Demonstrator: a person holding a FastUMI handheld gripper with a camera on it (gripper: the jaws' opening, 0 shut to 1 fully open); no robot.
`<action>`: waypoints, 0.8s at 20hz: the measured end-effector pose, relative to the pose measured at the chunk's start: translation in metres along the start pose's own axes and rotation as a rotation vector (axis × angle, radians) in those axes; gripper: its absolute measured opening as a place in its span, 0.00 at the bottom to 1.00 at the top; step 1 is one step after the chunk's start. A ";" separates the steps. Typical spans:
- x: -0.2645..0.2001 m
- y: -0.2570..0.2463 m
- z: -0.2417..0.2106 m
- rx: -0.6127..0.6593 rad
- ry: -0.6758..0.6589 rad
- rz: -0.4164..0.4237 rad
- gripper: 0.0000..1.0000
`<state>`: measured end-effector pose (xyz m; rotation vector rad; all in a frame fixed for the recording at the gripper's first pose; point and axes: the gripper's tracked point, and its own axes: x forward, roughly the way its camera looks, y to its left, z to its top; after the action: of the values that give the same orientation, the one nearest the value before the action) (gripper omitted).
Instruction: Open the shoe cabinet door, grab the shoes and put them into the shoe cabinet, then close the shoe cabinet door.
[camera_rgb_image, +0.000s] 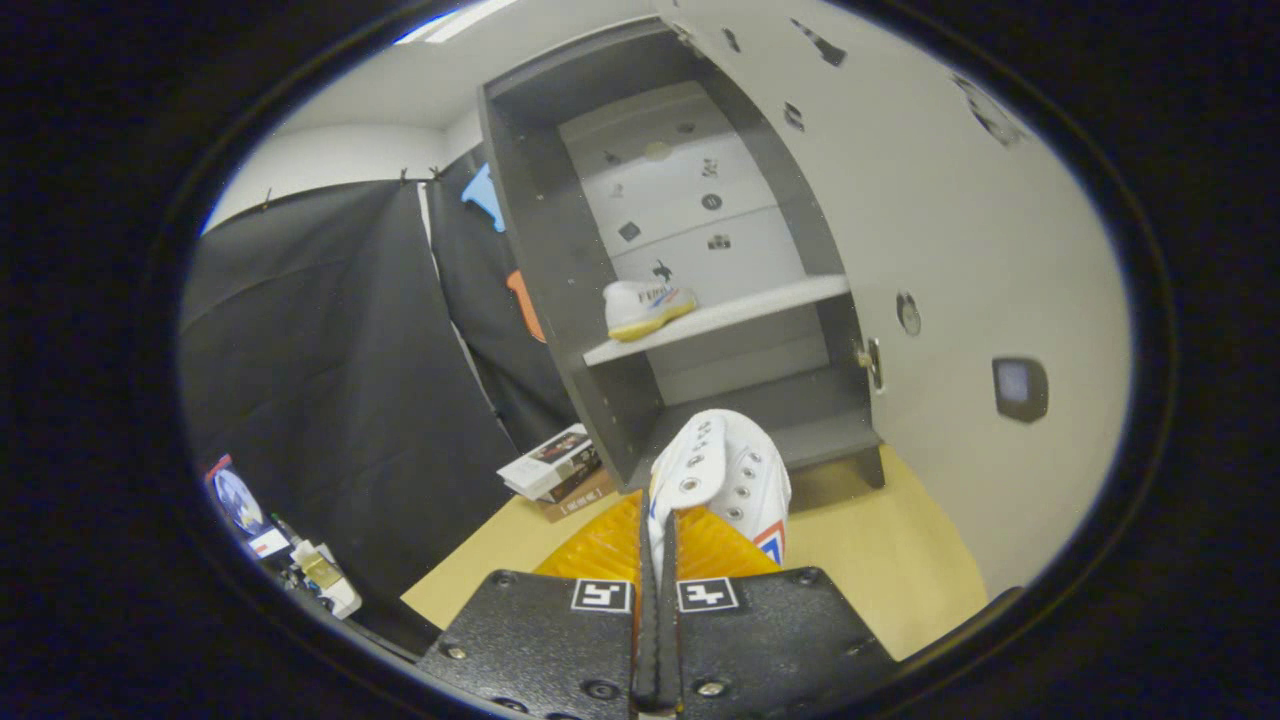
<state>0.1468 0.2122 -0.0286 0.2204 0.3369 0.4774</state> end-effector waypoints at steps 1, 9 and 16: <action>-0.004 0.006 0.018 -0.026 -0.023 0.000 0.04; -0.002 0.027 0.142 -0.097 -0.123 -0.049 0.04; 0.037 0.021 0.232 -0.096 -0.162 -0.123 0.04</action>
<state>0.2542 0.2186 0.1809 0.1432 0.1672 0.3502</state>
